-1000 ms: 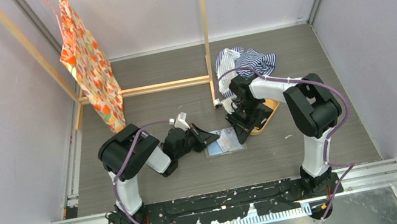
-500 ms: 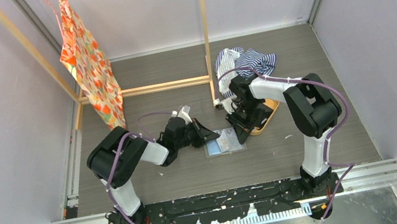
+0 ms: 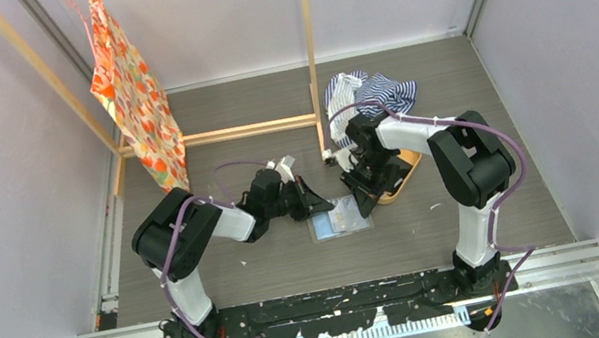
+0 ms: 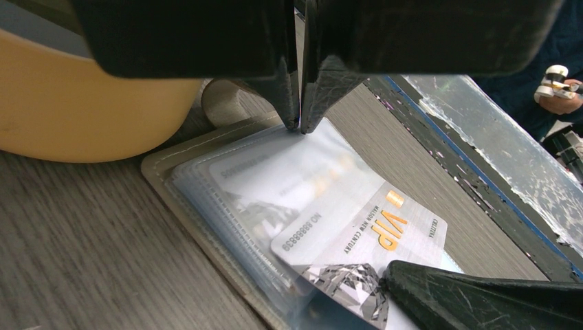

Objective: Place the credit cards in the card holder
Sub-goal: Insert the credit card into the card holder.

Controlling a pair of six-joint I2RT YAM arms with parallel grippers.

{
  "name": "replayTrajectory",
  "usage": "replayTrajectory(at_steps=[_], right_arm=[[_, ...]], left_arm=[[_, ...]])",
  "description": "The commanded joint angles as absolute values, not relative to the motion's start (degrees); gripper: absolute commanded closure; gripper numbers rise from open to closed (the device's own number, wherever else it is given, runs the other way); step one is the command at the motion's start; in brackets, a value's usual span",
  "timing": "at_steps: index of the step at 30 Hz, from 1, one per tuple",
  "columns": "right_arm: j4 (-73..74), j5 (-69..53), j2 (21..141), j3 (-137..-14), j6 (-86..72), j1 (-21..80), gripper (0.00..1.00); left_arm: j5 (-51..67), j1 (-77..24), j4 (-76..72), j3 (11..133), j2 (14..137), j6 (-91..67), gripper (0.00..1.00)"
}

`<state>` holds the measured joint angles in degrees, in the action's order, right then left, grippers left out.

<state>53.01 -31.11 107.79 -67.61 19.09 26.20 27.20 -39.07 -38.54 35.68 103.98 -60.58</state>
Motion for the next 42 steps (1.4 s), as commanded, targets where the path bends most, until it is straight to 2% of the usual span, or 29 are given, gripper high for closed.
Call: replayTrajectory(at_steps=[1, 7, 11, 16, 19, 26, 42], right_arm=[[52.6, -31.2, 107.4, -69.3, 18.9, 26.6, 0.89], [52.9, -33.0, 107.0, -69.6, 19.1, 26.7, 0.87], [53.2, -34.5, 107.0, -69.9, 19.3, 26.6, 0.87], [53.8, -39.7, 106.4, -70.2, 19.7, 26.7, 0.86], [53.6, -44.3, 107.0, -70.4, 18.7, 26.6, 0.84], [50.4, -44.2, 110.2, -70.2, 14.4, 26.5, 0.83], [50.2, -38.7, 112.6, -70.4, 12.0, 25.6, 0.83]], left_arm=[[30.4, -38.9, -34.5, 37.5, 105.4, -58.1, 1.00], [28.2, -40.1, -34.9, 39.6, 107.3, -60.5, 0.99], [26.0, -41.3, -34.9, 39.9, 108.0, -61.4, 0.95], [24.5, -41.5, -35.3, 39.4, 107.3, -62.2, 0.82], [23.8, -41.5, -33.1, 40.0, 105.9, -61.4, 0.70], [22.9, -41.5, -27.6, 40.9, 102.8, -59.2, 0.59], [19.9, -41.5, -15.8, 43.0, 96.4, -53.9, 0.49]])
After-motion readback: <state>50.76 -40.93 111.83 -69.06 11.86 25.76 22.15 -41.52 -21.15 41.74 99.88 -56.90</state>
